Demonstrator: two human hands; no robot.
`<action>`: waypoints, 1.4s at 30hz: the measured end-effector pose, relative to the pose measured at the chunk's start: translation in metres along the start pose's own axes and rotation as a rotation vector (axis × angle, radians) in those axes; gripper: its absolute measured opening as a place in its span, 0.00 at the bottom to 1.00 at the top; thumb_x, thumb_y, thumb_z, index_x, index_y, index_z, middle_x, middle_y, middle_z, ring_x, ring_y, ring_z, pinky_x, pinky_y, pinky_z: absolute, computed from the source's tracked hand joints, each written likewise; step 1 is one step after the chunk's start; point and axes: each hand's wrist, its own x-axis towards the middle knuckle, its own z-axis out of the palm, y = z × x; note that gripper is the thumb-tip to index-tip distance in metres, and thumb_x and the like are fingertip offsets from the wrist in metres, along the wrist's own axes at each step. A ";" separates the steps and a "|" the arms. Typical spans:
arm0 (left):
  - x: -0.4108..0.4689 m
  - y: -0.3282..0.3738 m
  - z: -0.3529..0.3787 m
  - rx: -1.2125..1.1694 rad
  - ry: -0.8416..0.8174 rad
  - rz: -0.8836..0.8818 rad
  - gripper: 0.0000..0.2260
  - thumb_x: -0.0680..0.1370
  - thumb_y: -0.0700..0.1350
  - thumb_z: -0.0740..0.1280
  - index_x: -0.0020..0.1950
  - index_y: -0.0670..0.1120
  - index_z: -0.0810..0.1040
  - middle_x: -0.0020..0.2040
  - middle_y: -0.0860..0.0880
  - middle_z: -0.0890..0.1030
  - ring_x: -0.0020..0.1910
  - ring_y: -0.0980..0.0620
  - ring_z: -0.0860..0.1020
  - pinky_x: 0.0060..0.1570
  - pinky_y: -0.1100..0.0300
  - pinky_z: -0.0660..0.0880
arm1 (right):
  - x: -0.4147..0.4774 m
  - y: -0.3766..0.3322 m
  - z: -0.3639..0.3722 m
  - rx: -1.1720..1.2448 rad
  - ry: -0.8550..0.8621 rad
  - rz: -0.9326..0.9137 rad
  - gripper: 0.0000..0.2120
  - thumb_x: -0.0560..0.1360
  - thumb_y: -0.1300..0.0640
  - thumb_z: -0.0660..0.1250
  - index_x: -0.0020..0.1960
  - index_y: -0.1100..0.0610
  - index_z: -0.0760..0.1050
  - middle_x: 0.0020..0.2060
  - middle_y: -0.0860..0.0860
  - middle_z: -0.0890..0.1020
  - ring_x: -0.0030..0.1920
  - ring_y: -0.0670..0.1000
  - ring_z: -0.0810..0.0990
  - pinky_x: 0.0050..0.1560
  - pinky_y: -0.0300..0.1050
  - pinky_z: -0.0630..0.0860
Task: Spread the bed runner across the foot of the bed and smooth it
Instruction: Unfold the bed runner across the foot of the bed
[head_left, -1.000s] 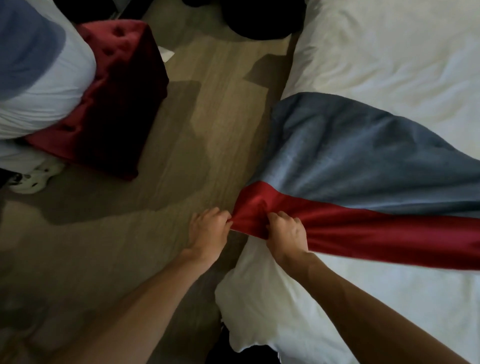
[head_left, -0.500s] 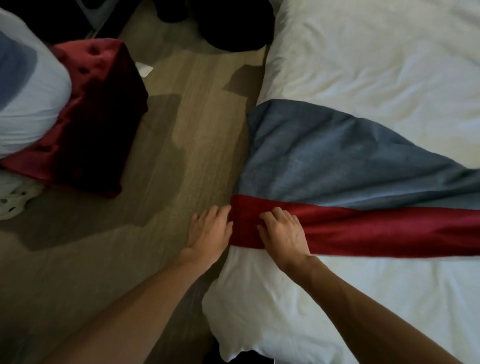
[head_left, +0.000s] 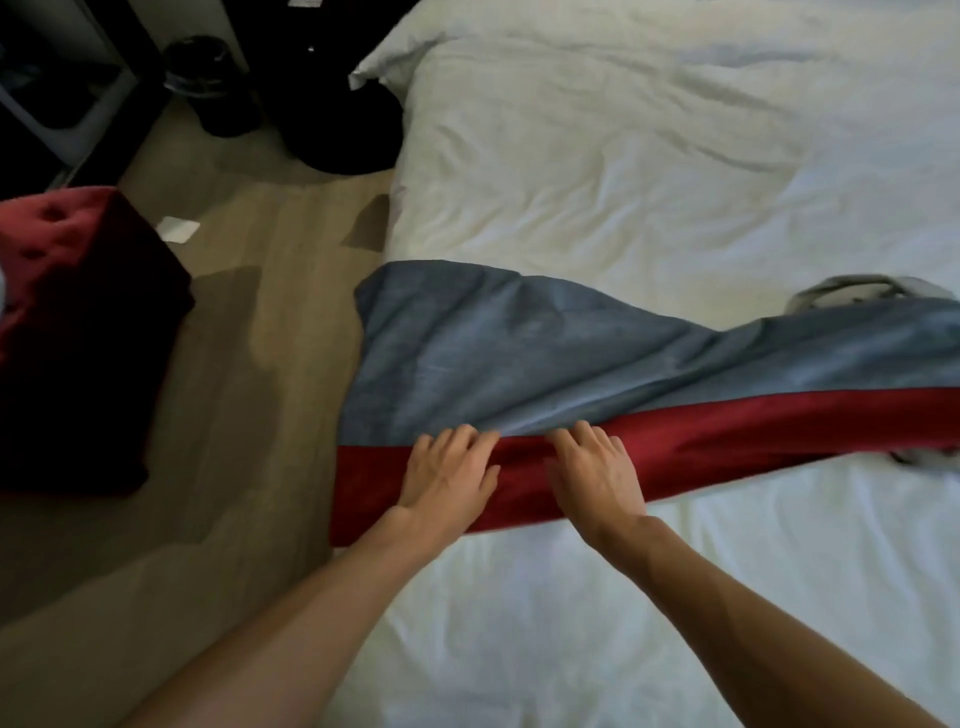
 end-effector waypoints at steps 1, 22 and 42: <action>0.007 0.016 0.004 0.014 0.003 0.008 0.19 0.77 0.53 0.60 0.68 0.52 0.69 0.57 0.51 0.75 0.56 0.49 0.74 0.54 0.53 0.66 | -0.004 0.017 -0.004 0.009 0.004 0.005 0.11 0.76 0.57 0.59 0.57 0.54 0.73 0.51 0.51 0.77 0.51 0.55 0.74 0.51 0.47 0.68; 0.130 0.178 0.026 0.019 0.045 -0.095 0.15 0.75 0.45 0.68 0.61 0.45 0.77 0.49 0.45 0.80 0.47 0.42 0.78 0.47 0.49 0.71 | 0.026 0.225 -0.049 0.036 0.049 -0.051 0.11 0.79 0.55 0.55 0.56 0.55 0.74 0.52 0.51 0.77 0.53 0.54 0.73 0.56 0.46 0.66; 0.281 0.096 0.044 0.198 -0.076 -0.065 0.22 0.76 0.43 0.67 0.69 0.53 0.68 0.66 0.51 0.71 0.63 0.48 0.69 0.59 0.53 0.64 | 0.203 0.243 -0.051 0.091 -0.124 0.067 0.09 0.78 0.59 0.60 0.53 0.56 0.78 0.49 0.54 0.81 0.49 0.58 0.77 0.48 0.49 0.72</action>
